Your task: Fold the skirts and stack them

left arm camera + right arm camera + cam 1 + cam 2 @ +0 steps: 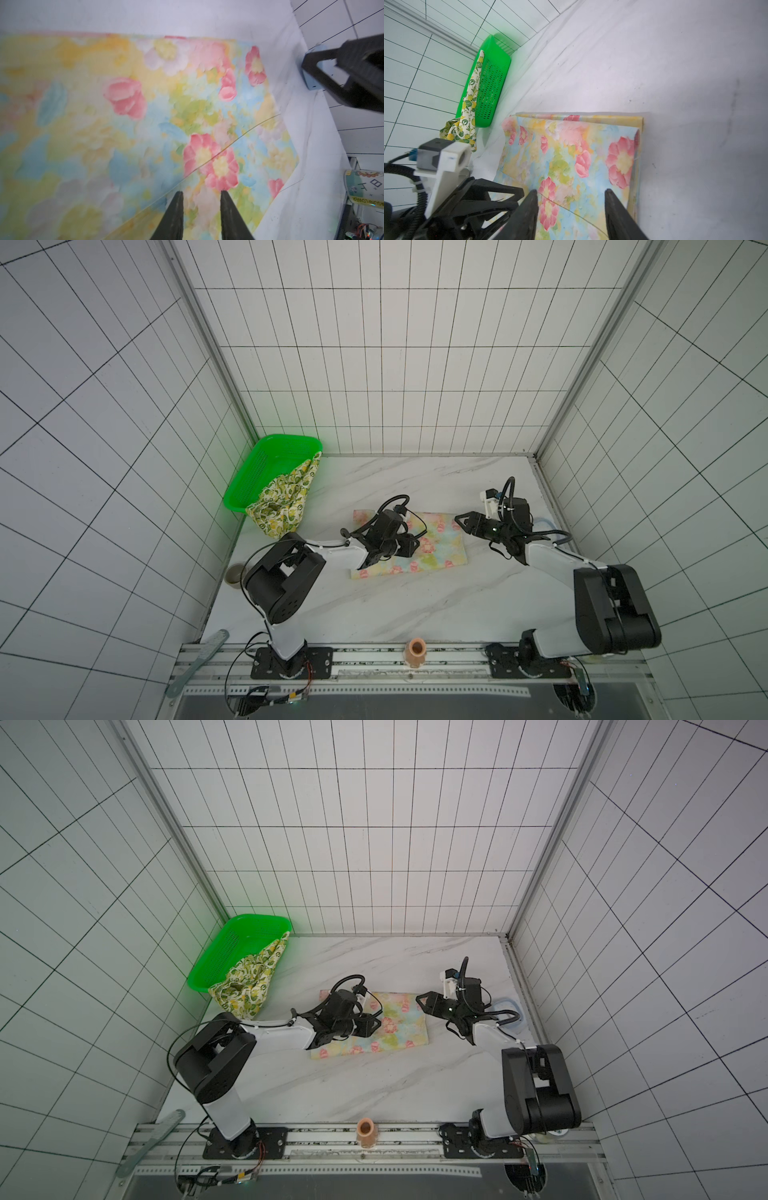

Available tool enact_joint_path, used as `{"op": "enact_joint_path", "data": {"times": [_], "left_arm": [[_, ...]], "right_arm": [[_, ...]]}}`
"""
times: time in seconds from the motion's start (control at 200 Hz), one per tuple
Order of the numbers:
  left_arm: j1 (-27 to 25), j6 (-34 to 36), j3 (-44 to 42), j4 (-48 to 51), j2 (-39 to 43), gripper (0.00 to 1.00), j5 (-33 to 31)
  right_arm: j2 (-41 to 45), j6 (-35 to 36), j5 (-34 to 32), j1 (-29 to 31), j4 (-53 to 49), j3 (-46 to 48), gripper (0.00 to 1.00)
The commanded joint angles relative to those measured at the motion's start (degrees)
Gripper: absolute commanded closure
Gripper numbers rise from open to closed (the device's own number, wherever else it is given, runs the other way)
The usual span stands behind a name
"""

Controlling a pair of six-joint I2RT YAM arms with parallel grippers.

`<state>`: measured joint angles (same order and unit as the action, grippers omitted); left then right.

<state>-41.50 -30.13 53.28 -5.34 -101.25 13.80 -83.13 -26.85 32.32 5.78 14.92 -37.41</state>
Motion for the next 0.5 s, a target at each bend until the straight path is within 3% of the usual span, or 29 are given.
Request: {"op": "enact_joint_path", "data": {"times": [0.0, 0.225, 0.495], "left_arm": [[-0.2, 1.4, 3.8, -0.4, -3.0, 0.69, 1.1], [-0.2, 2.0, 9.3, 1.1, -9.2, 0.69, 1.3], [-0.2, 0.0, 10.0, -1.0, -13.7, 0.7, 2.0]], "right_arm": [[-0.9, 0.9, 2.6, -1.8, -3.2, 0.2, 0.43], [-3.2, 1.4, 4.7, -2.2, -1.6, 3.4, 0.41], [-7.4, 1.7, 4.9, -2.2, 0.8, 6.0, 0.4]]}}
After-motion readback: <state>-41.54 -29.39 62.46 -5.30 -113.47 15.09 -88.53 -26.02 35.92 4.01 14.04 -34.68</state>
